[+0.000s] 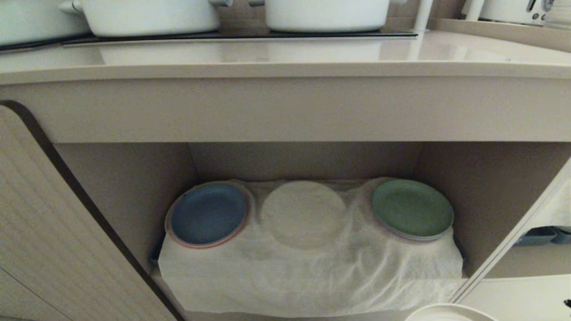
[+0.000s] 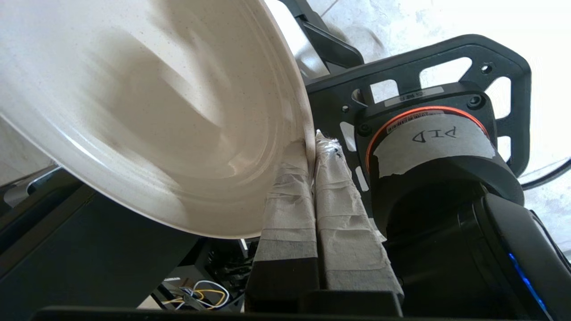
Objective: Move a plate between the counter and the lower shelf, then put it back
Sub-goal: Put the plate
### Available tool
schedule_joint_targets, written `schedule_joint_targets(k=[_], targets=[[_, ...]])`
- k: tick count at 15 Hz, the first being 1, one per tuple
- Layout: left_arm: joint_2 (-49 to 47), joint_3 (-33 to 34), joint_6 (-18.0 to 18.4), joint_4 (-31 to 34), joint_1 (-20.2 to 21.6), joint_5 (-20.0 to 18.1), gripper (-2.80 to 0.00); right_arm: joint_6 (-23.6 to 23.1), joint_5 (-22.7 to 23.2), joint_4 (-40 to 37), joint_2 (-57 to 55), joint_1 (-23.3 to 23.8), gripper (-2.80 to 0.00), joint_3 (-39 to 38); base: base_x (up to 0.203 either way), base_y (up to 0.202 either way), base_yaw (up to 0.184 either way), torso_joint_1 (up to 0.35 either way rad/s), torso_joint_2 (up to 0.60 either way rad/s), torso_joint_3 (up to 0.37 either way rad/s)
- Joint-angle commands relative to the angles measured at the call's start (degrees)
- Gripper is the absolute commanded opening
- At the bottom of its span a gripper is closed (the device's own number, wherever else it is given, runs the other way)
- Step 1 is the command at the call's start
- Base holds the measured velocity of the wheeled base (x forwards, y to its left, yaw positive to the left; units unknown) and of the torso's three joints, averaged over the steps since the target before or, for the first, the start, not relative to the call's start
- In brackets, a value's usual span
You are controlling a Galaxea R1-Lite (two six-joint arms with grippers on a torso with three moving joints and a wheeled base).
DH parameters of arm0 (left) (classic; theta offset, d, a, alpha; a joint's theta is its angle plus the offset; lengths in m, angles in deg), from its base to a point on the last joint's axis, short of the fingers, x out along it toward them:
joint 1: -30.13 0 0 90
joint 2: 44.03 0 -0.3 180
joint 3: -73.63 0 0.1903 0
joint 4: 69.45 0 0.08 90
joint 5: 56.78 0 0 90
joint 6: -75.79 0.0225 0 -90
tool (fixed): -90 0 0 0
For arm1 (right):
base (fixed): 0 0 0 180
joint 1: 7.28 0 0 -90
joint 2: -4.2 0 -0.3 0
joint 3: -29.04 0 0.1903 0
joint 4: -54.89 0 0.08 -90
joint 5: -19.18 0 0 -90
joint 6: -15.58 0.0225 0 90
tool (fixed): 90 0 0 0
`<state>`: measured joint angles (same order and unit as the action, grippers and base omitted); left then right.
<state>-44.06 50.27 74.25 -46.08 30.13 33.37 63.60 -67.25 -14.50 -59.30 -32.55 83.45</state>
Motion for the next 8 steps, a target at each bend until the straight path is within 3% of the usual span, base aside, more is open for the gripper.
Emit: schedule_joint_targets(k=[1,8], targets=[[0.0,0.0,0.0,0.0,0.0,0.0,-2.8,0.4,0.0,-0.2,0.3,-0.5,-2.8,0.0,0.0,0.0,0.0,0.0,0.0,0.0],[0.0,0.0,0.0,0.0,0.0,0.0,-2.8,3.0,0.0,0.2,0.2,-0.6,-2.8,0.1,0.0,0.0,0.0,0.0,0.0,0.0]])
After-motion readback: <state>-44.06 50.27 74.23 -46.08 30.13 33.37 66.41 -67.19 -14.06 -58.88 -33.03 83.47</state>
